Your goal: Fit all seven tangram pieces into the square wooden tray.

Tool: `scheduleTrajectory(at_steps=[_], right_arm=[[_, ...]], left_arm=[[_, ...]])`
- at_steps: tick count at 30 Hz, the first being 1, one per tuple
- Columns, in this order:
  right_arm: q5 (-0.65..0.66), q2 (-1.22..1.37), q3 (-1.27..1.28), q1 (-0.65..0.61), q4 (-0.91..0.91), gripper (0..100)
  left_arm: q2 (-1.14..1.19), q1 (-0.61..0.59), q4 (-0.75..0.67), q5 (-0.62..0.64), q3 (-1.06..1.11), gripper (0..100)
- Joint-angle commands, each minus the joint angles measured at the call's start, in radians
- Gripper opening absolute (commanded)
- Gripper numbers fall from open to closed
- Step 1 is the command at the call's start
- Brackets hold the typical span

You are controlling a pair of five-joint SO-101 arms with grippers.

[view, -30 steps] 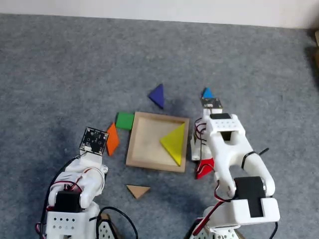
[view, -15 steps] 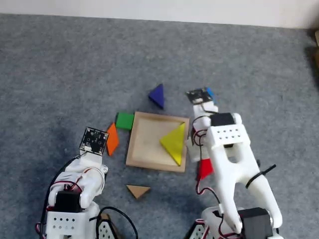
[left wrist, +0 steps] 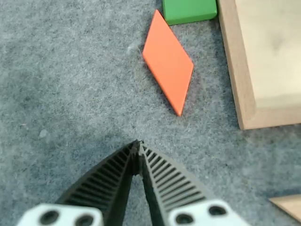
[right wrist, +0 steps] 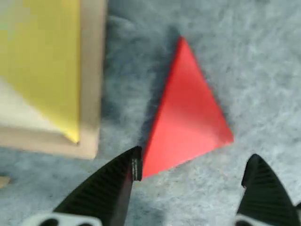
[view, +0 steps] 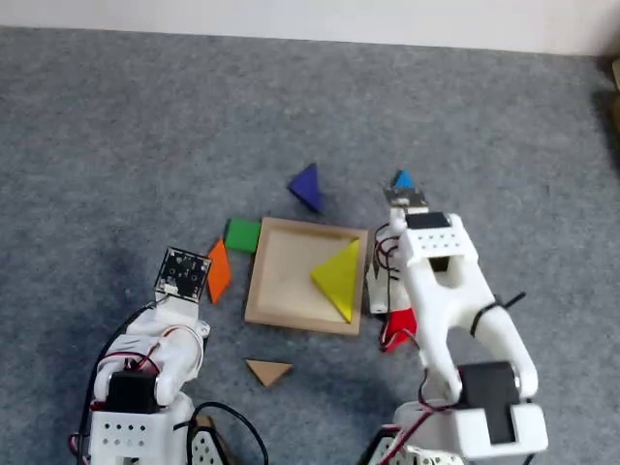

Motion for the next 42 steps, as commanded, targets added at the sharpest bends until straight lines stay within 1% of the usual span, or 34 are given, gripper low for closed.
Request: scheduleTrajectory(at_steps=[1,4,8,11,16,20,22,28,34,39,42], right_arm=[[-0.011,0.048,-0.027,0.041,-0.094,32.8],[-0.011,0.094,0.002,0.042,-0.143,32.0],[-0.009,0.111,0.010,0.042,-0.147,23.0],[-0.009,0.110,0.008,0.042,-0.147,19.3],[0.057,0.108,0.002,0.042,-0.139,15.2],[0.063,0.108,0.002,0.042,-0.137,11.4],[0.097,0.107,-0.019,0.039,-0.119,10.4],[0.115,0.016,-0.119,0.041,-0.013,10.4],[0.114,-0.117,-0.128,0.039,0.068,11.3],[0.107,-0.209,-0.113,0.024,0.180,19.7],[0.107,-0.217,-0.047,0.013,0.229,22.1]], left_arm=[[-0.053,-0.013,0.006,-0.008,0.021,1],[-0.053,-0.013,0.006,-0.008,0.021,1],[-0.053,-0.013,0.006,-0.008,0.021,1],[-0.053,-0.013,0.006,-0.008,0.021,1],[-0.053,-0.013,0.006,-0.008,0.021,1],[-0.053,-0.013,0.006,-0.008,0.021,1],[-0.053,-0.013,0.006,-0.008,0.021,1],[-0.053,-0.013,0.006,-0.008,0.021,1],[-0.053,-0.013,0.006,-0.008,0.021,1],[-0.053,-0.013,0.006,-0.008,0.021,1],[-0.053,-0.013,0.006,-0.008,0.021,1]])
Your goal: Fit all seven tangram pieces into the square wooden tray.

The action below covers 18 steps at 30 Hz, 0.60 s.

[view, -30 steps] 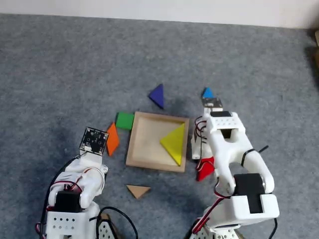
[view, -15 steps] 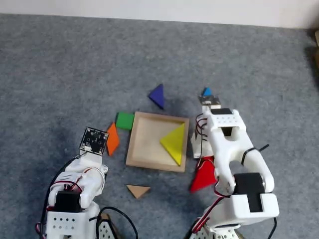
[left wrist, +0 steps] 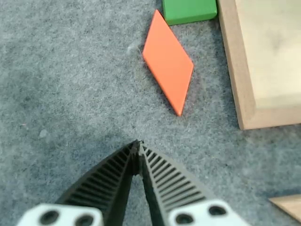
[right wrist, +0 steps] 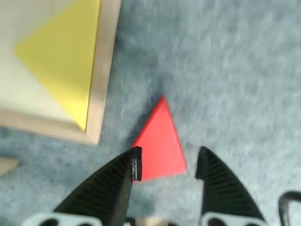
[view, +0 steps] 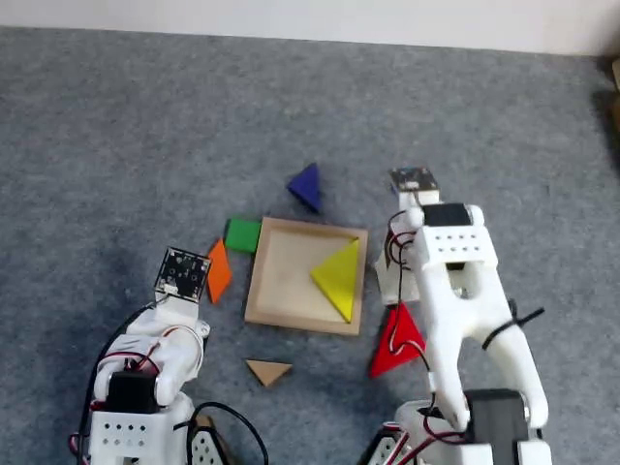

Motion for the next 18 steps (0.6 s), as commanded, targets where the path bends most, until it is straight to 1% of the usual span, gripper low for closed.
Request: scheduleTrajectory(at_steps=[1,5,9,11,18], right_arm=[[0.002,-0.047,0.045,-0.025,0.042,22.9],[0.000,-0.015,0.165,-0.030,-0.050,27.4],[-0.069,0.062,0.240,-0.033,-0.159,30.8],[-0.074,0.117,0.254,-0.054,-0.206,30.9],[-0.077,0.326,0.251,-0.142,-0.249,30.7]], left_arm=[[-0.053,-0.013,0.006,-0.008,0.021,1],[-0.053,-0.013,0.006,-0.008,0.021,1],[-0.053,-0.013,0.006,-0.008,0.021,1],[-0.053,-0.013,0.006,-0.008,0.021,1],[-0.053,-0.013,0.006,-0.008,0.021,1]])
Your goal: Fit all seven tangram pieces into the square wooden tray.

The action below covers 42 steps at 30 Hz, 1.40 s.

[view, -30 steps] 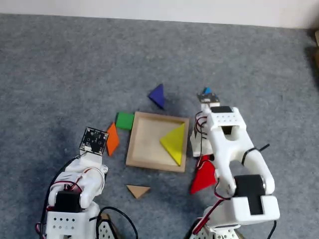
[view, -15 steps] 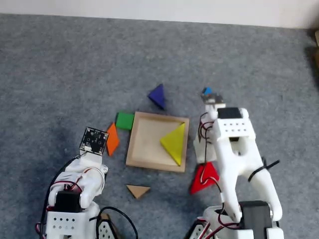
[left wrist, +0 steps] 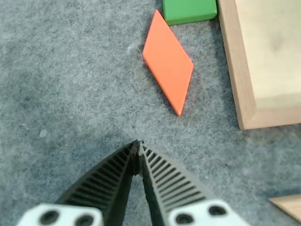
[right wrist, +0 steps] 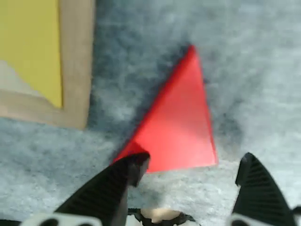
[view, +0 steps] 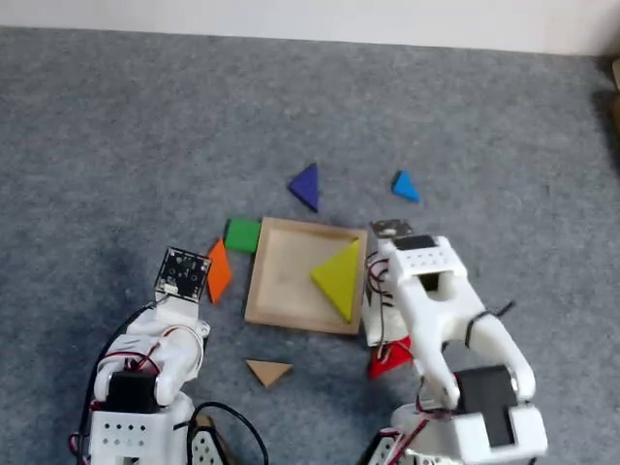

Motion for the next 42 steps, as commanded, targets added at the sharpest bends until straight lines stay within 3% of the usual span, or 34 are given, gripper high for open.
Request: scheduleTrajectory(at_steps=[1,9,28,33,38,42], right_arm=[[-0.014,0.104,0.013,-0.044,-0.054,30.7],[-0.034,0.105,-0.010,-0.079,-0.022,30.3],[-0.023,0.104,-0.341,-0.163,0.189,0.4],[-0.003,0.054,-0.441,-0.157,0.289,0.4],[0.080,-0.205,-0.423,-0.163,0.295,0.8],[0.118,-0.389,-0.300,-0.163,0.291,11.8]], left_arm=[[-0.053,-0.013,0.006,-0.008,0.021,1],[-0.053,-0.013,0.006,-0.008,0.021,1],[-0.053,-0.013,0.006,-0.008,0.021,1],[-0.053,-0.013,0.006,-0.008,0.021,1],[-0.053,-0.013,0.006,-0.008,0.021,1],[-0.053,-0.013,0.006,-0.008,0.021,1]])
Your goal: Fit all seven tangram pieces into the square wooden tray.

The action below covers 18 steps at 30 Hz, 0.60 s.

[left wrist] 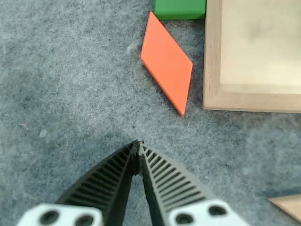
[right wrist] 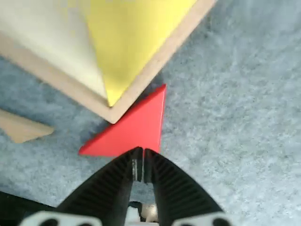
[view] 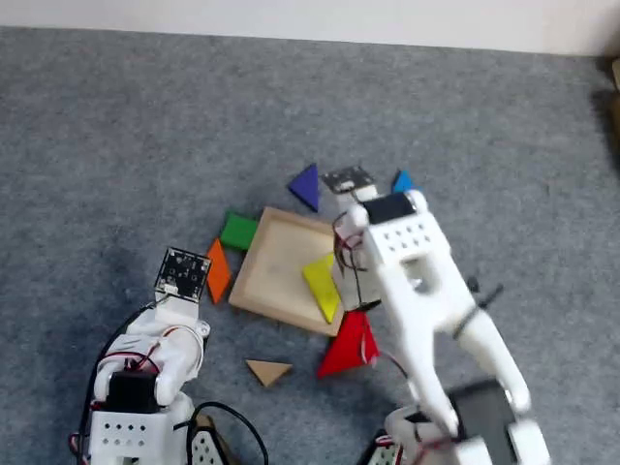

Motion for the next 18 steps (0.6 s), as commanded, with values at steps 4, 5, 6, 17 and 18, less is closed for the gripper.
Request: scheduleTrajectory(at_steps=[4,5,6,17,18], right_arm=[[0.083,-0.200,0.173,-0.019,0.007,26.4],[0.089,-0.200,0.191,-0.036,0.004,28.3],[0.087,-0.200,0.205,-0.058,-0.005,29.2],[-0.273,-0.199,0.355,-0.352,-0.303,29.6],[-0.285,-0.197,0.371,-0.366,-0.317,29.6]], left_arm=[[-0.053,-0.013,0.006,-0.008,0.021,1],[-0.053,-0.013,0.006,-0.008,0.021,1],[-0.053,-0.013,0.006,-0.008,0.021,1],[-0.053,-0.013,0.006,-0.008,0.021,1],[-0.053,-0.013,0.006,-0.008,0.021,1]])
